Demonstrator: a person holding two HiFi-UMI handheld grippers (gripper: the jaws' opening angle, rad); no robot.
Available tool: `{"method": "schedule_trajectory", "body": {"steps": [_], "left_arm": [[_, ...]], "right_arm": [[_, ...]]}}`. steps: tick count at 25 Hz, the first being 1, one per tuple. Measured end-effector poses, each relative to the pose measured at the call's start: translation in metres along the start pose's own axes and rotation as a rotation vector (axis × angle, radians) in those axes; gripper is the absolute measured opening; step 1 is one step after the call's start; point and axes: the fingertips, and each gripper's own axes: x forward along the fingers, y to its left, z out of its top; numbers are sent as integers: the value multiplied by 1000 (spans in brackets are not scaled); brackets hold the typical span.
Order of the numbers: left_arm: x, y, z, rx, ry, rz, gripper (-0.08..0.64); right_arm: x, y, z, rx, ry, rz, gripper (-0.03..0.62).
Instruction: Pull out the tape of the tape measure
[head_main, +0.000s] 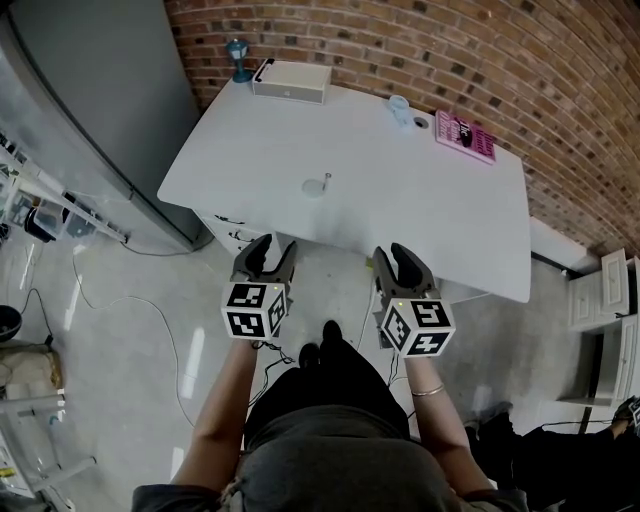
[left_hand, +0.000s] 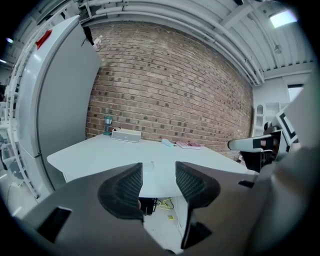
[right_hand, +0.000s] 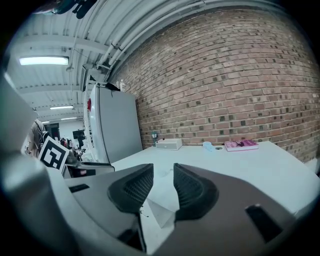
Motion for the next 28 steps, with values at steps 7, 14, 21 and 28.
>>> {"method": "schedule_trajectory", "body": {"steps": [7, 14, 21, 28], "left_arm": [[30, 13, 5, 8, 15, -6, 207], [71, 29, 5, 8, 60, 16, 222], [107, 36, 7, 44, 109, 3, 237], [136, 38, -2, 113, 168, -18, 239]], "right_arm": [[34, -12, 9, 3, -2, 16, 114], [76, -31, 18, -1, 13, 47, 114], [117, -42, 23, 2, 47, 87, 114], [140, -53, 17, 14, 80, 108, 113]]}}
